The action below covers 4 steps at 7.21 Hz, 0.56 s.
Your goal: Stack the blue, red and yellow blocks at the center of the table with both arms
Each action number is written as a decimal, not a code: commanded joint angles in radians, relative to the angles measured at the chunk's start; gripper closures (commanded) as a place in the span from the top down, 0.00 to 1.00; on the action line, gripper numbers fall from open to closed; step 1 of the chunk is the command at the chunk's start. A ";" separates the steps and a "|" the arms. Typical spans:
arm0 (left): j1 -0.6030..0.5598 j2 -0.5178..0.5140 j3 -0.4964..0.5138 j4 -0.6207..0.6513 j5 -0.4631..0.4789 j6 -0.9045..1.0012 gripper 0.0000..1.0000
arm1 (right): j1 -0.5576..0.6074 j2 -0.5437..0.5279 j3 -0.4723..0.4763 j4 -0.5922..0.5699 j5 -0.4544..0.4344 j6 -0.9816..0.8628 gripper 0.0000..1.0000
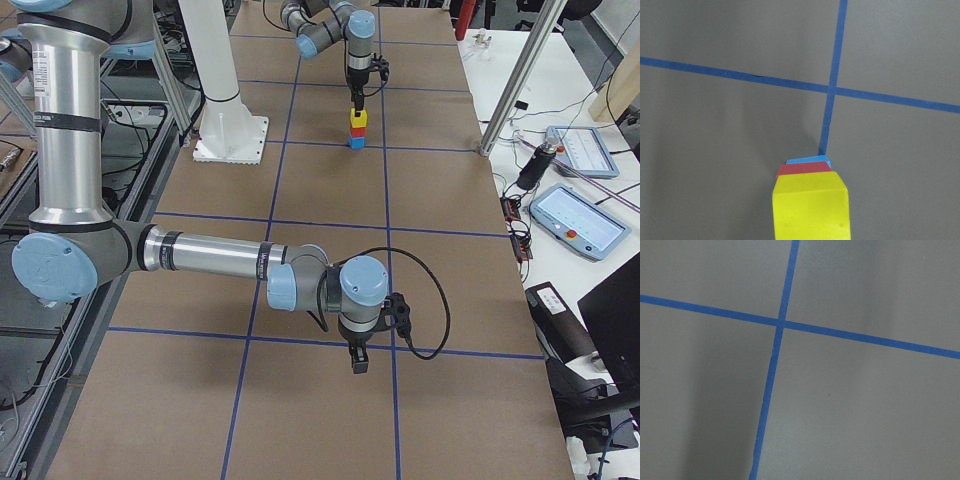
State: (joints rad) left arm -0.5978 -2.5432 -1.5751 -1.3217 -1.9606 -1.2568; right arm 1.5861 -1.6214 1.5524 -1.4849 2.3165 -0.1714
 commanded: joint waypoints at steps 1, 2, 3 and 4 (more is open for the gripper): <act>-0.055 0.150 -0.269 0.148 -0.001 0.203 1.00 | 0.000 -0.002 0.000 0.000 0.000 -0.003 1.00; -0.115 0.307 -0.405 0.148 -0.006 0.349 1.00 | 0.000 -0.002 0.000 0.000 0.000 -0.005 1.00; -0.182 0.421 -0.483 0.148 -0.011 0.497 1.00 | 0.000 -0.003 0.000 0.000 -0.002 -0.005 1.00; -0.264 0.523 -0.509 0.144 -0.064 0.633 1.00 | 0.000 -0.006 0.000 0.000 -0.002 -0.005 1.00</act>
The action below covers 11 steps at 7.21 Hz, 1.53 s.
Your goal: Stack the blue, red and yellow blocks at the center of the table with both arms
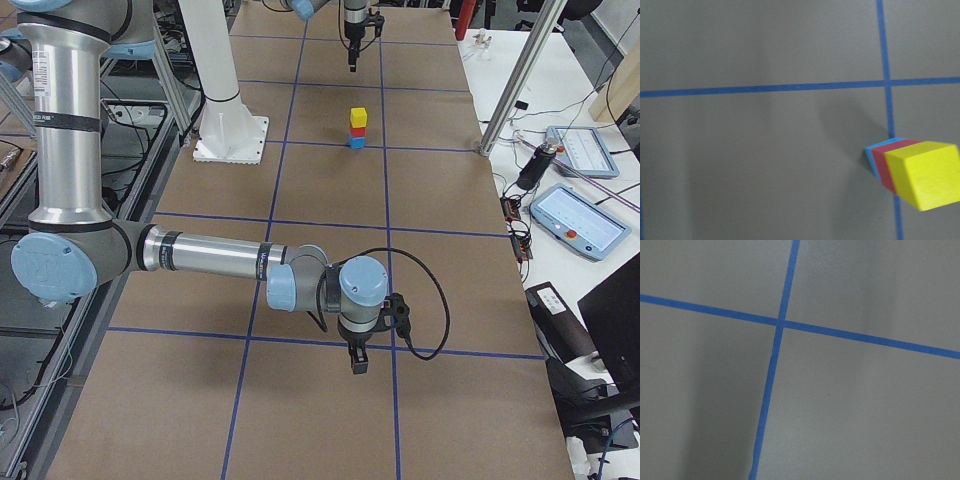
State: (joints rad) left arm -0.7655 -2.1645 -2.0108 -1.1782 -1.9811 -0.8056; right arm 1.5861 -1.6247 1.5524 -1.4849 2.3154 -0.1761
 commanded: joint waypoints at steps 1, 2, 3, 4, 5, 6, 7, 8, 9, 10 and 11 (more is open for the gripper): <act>-0.195 0.234 -0.075 -0.008 -0.098 0.368 1.00 | 0.000 -0.004 0.000 0.000 0.001 -0.002 1.00; -0.325 0.317 -0.063 -0.008 -0.149 0.575 1.00 | 0.008 -0.003 0.002 0.000 0.001 -0.003 1.00; -0.444 0.401 -0.013 -0.017 -0.216 0.711 1.00 | 0.011 -0.004 0.002 0.000 0.001 -0.002 1.00; -0.545 0.470 0.069 -0.097 -0.252 0.843 1.00 | 0.015 -0.004 0.000 0.000 0.001 -0.002 1.00; -0.634 0.512 0.205 -0.217 -0.302 0.912 1.00 | 0.015 -0.003 0.002 0.000 0.001 -0.002 1.00; -0.682 0.566 0.328 -0.394 -0.356 0.914 1.00 | 0.015 -0.003 0.002 0.000 0.001 0.000 1.00; -0.689 0.627 0.390 -0.623 -0.355 0.902 1.00 | 0.015 -0.003 0.002 0.000 0.001 0.000 1.00; -0.687 0.650 0.414 -0.709 -0.357 0.898 1.00 | 0.015 -0.004 0.002 0.000 0.002 0.000 1.00; -0.687 0.644 0.411 -0.598 -0.355 0.884 1.00 | 0.015 -0.004 0.002 0.000 0.002 0.000 1.00; -0.730 0.641 0.391 -0.547 -0.355 0.894 1.00 | 0.015 -0.003 0.002 0.000 0.002 0.001 1.00; -0.764 0.640 0.382 -0.461 -0.357 0.925 1.00 | 0.015 -0.003 0.002 0.000 0.002 0.001 1.00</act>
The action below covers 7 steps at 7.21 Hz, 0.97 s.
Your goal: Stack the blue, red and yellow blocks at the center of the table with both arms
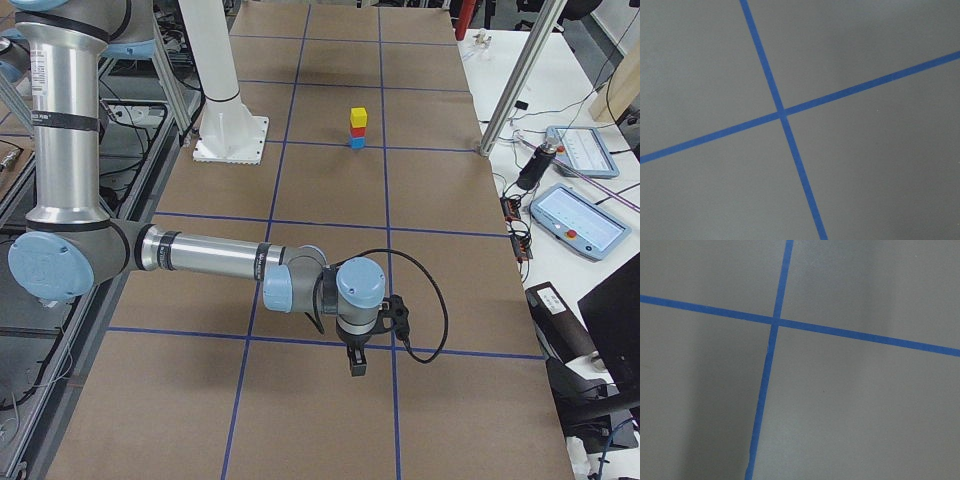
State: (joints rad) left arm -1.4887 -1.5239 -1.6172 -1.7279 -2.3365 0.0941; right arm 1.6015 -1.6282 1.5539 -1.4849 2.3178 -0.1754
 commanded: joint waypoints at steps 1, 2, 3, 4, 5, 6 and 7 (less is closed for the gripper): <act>-0.073 -0.005 -0.016 0.205 0.000 0.150 1.00 | 0.000 0.002 0.000 0.000 0.000 0.001 1.00; -0.099 -0.012 -0.023 0.258 0.003 0.211 1.00 | 0.000 0.004 0.000 0.000 0.000 0.001 1.00; -0.100 -0.007 -0.033 0.278 0.008 0.204 1.00 | 0.000 0.004 0.000 0.000 0.000 0.001 1.00; -0.100 0.007 -0.038 0.277 0.003 0.202 1.00 | 0.000 0.004 0.000 0.000 0.000 0.001 1.00; -0.100 -0.004 -0.043 0.271 0.006 0.206 1.00 | 0.000 0.004 0.002 0.000 0.000 0.001 1.00; -0.100 -0.010 -0.049 0.269 0.006 0.207 1.00 | 0.000 0.004 0.002 0.000 0.000 0.001 1.00; -0.100 -0.010 -0.055 0.268 0.005 0.205 1.00 | 0.000 0.004 0.002 0.000 0.000 0.001 1.00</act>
